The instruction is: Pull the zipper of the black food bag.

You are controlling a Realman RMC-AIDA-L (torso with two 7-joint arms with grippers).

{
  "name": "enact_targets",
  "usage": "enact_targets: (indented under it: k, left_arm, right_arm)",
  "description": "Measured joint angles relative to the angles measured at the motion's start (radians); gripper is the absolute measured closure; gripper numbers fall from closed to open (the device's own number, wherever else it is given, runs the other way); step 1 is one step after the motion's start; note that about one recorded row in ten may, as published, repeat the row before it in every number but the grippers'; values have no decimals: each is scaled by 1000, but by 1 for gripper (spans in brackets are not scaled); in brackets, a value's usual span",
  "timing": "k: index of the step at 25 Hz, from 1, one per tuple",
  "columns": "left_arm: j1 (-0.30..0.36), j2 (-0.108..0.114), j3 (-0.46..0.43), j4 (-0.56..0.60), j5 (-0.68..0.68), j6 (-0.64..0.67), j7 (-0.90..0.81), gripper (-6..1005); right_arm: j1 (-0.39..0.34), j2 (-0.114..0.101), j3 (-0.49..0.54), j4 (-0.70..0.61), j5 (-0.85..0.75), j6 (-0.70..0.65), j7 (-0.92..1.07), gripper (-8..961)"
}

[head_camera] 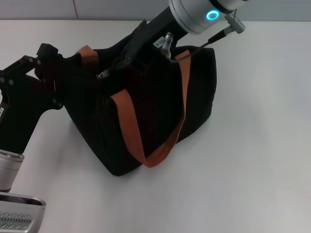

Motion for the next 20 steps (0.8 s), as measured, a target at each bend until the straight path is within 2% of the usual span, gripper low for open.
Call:
enact_targets:
  k: [3,8,14,20]
  left_arm:
    - [2,0,0,0,0,-1,0,964]
    - [3,0,0,-1,1,-1,0,963]
    - [7,0,-2,-2,1,0,0,963]
    - [7,0,-3,-2,1,2,-1,962]
  right_arm:
    - [-6,0,-1,-15,3,-5,-7,790]
    - [-8,-1,2,-23,4,-20,-11,948]
    - [-22,-2,4,-42,5,-28,-13,955]
    - [-68,-4,8,-114,5,-37,-41,948]
